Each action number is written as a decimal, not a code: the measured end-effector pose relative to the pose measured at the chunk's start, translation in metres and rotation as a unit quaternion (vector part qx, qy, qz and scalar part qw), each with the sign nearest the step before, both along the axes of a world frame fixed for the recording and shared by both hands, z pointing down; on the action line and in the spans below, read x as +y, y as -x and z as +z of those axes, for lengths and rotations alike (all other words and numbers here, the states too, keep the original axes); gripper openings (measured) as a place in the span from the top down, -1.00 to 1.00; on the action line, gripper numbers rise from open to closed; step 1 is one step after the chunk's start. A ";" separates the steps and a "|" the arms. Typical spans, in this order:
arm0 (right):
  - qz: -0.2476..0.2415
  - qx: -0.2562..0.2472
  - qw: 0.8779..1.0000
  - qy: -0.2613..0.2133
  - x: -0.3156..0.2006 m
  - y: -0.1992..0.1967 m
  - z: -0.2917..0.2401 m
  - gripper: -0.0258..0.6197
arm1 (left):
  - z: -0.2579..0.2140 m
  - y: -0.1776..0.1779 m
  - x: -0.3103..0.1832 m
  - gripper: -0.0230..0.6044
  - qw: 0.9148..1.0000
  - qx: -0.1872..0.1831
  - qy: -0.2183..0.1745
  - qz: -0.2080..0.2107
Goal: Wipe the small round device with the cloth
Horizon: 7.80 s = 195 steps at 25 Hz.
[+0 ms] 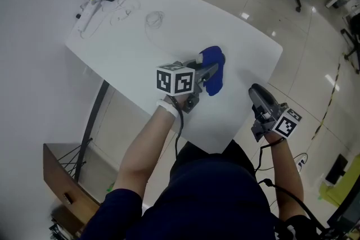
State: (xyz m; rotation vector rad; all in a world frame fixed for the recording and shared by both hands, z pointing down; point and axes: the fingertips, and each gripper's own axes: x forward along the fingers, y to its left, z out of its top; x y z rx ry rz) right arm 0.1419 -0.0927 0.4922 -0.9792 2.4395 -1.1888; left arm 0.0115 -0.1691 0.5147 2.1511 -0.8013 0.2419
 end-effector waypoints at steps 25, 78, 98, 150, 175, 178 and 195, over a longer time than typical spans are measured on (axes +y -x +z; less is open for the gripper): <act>-0.005 0.000 1.000 0.014 -0.004 0.008 0.009 0.51 | 0.059 0.076 -0.017 0.46 0.977 0.051 0.100 -0.180; 0.012 0.006 1.000 0.021 0.024 0.005 0.015 0.62 | 0.056 -0.002 0.062 0.46 0.953 -0.275 -0.112 0.063; 0.055 -0.012 0.998 0.015 0.041 -0.019 0.013 0.65 | 0.026 -0.039 0.025 0.47 0.849 -0.471 -0.178 0.157; 0.029 0.008 0.997 0.073 0.022 0.010 0.045 0.70 | 0.076 0.050 -0.049 0.46 0.990 0.034 0.136 -0.020; -0.004 0.012 0.999 0.049 0.016 0.059 0.038 0.72 | -0.012 0.041 0.077 0.46 0.991 0.093 0.093 0.028; -0.010 0.012 0.999 0.050 0.017 0.062 0.035 0.72 | 0.046 0.041 0.115 0.46 0.960 0.153 0.235 0.008; -0.024 0.013 0.998 0.055 0.068 0.048 0.029 0.73 | 0.114 0.064 0.120 0.38 0.985 -0.146 0.084 -0.030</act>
